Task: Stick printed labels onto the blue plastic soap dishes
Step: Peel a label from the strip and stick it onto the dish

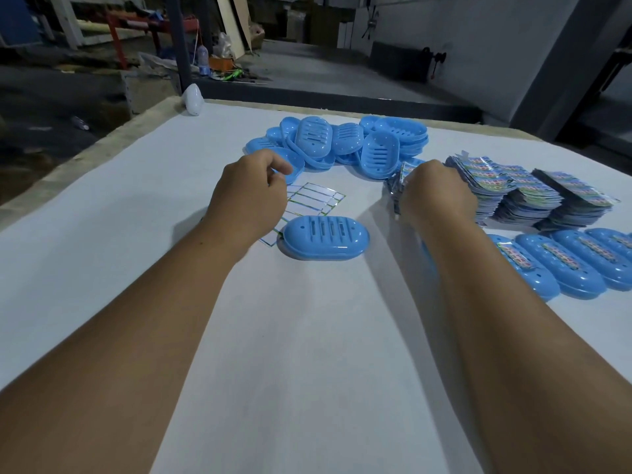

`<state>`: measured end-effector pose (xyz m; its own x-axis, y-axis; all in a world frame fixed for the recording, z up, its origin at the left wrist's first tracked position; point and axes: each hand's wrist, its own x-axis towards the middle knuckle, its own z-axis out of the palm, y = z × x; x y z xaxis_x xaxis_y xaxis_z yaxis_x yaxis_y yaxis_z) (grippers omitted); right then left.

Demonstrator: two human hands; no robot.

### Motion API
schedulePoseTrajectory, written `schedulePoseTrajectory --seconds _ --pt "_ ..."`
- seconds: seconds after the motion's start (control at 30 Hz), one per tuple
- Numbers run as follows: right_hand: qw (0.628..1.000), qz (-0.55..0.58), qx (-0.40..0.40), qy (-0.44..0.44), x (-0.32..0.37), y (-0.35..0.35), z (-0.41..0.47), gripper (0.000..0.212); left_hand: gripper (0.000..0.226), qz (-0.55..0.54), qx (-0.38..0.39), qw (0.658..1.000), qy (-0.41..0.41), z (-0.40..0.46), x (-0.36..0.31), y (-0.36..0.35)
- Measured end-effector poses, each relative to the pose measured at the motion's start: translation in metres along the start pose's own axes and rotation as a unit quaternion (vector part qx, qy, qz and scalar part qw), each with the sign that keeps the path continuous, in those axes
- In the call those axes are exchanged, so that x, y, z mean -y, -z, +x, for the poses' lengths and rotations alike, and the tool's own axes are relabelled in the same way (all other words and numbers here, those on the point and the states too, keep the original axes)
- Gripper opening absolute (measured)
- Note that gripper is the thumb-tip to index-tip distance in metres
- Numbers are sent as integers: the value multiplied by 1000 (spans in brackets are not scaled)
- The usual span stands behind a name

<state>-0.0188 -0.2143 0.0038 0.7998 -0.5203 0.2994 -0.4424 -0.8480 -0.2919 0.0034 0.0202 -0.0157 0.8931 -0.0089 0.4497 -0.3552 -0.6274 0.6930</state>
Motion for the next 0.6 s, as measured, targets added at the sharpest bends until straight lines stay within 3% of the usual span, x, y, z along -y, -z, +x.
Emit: schedulePoseTrajectory --seconds 0.2,0.43,0.6 --pt "1000 24 -19 -4 -1 5 -1 17 21 14 -26 1000 4 1 0 4" --pt "1000 17 8 25 1 7 -2 4 19 -56 -97 991 68 8 -2 11" --pt "999 23 -44 2 1 11 -4 10 16 -81 -100 988 88 8 -4 12"
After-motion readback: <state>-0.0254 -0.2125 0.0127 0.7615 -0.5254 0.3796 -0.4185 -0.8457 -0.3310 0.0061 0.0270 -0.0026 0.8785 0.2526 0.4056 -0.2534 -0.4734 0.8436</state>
